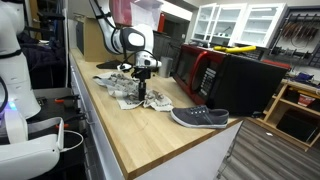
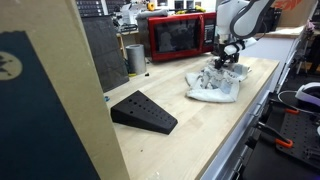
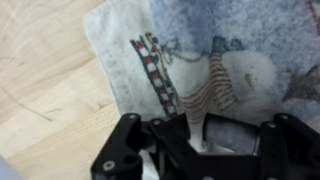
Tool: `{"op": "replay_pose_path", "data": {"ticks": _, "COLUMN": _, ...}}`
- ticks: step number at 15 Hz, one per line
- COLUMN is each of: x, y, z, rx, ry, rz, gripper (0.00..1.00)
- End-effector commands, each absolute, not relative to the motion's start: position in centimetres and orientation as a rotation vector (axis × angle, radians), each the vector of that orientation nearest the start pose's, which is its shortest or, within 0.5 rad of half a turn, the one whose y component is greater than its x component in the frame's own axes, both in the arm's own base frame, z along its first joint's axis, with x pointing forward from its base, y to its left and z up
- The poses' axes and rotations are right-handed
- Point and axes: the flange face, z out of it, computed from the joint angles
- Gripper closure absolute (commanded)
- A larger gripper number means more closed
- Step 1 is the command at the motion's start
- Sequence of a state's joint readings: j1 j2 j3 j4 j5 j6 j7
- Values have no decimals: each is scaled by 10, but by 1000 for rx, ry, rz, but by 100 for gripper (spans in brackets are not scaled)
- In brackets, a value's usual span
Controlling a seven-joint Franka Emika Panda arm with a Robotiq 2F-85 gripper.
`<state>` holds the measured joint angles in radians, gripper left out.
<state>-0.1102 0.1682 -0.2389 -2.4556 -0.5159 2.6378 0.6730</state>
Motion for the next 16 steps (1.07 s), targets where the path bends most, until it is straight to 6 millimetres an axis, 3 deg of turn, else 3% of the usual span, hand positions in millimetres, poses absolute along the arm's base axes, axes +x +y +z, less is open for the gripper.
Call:
{"op": "replay_pose_path", "data": {"ticks": 1, "x": 470, "y": -167, "z": 227, "rx": -3258, "ry": 1040, "rz": -67, "gripper": 68}}
{"op": "replay_pose_path", "data": {"ticks": 4, "x": 474, "y": -164, "z": 244, "rx": -3197, "ry": 1044, "rz": -22, "gripper": 45}}
{"op": "replay_pose_path", "data": {"ticks": 10, "x": 483, "y": -159, "z": 306, "rx": -3202, "ry": 975, "rz": 104, "gripper": 2}}
{"op": "replay_pose_path", "data": {"ticks": 14, "x": 482, "y": -142, "z": 336, "rx": -3214, "ry": 840, "rz": 191, "gripper": 0}}
{"op": "replay_pose_path", "data": {"ticks": 16, "x": 483, "y": -122, "z": 338, "rx": -3201, "ry": 764, "rz": 192, "gripper": 0}}
